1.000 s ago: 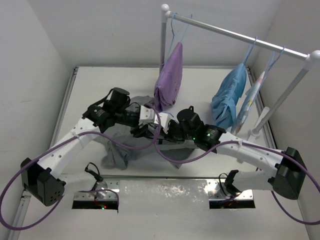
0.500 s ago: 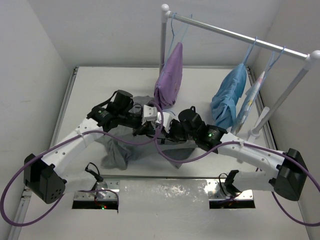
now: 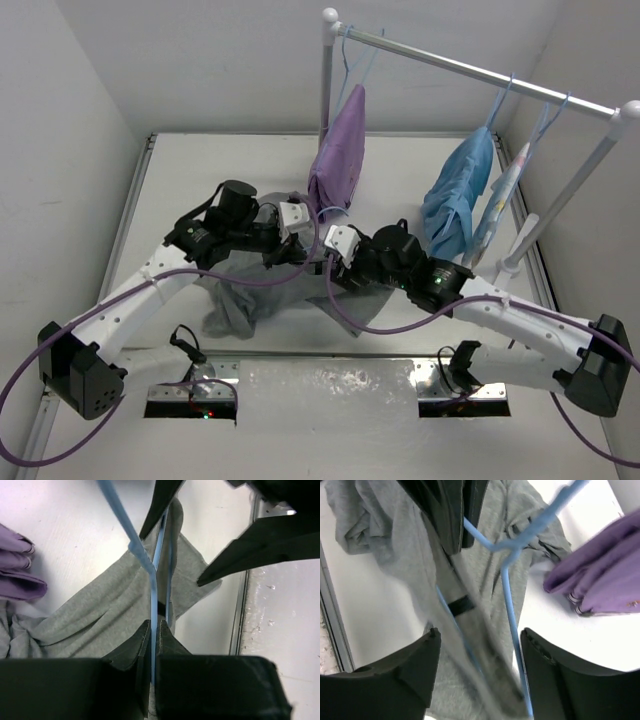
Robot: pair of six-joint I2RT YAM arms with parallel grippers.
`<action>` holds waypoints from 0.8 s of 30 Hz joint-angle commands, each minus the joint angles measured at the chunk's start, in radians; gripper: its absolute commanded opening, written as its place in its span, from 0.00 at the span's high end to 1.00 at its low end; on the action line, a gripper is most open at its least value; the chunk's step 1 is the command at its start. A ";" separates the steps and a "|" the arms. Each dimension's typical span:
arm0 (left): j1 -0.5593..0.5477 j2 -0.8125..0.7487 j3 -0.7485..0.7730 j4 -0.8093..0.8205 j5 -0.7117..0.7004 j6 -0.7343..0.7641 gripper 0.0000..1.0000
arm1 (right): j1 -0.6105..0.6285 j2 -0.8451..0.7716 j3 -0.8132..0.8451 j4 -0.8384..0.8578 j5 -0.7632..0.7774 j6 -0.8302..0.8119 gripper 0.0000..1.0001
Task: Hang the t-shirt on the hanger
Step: Place the hanger at the clothesline.
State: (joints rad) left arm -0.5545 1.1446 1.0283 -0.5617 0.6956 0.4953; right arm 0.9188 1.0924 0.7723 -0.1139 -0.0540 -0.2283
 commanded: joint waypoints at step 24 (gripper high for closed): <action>-0.044 0.096 0.421 0.080 -0.332 -0.311 1.00 | 0.003 -0.364 0.062 -0.233 0.418 0.322 0.06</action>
State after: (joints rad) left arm -0.5831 1.2030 1.3708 -0.5571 0.4118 0.2832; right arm 0.9188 0.7273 0.7975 -0.3363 0.3473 0.0509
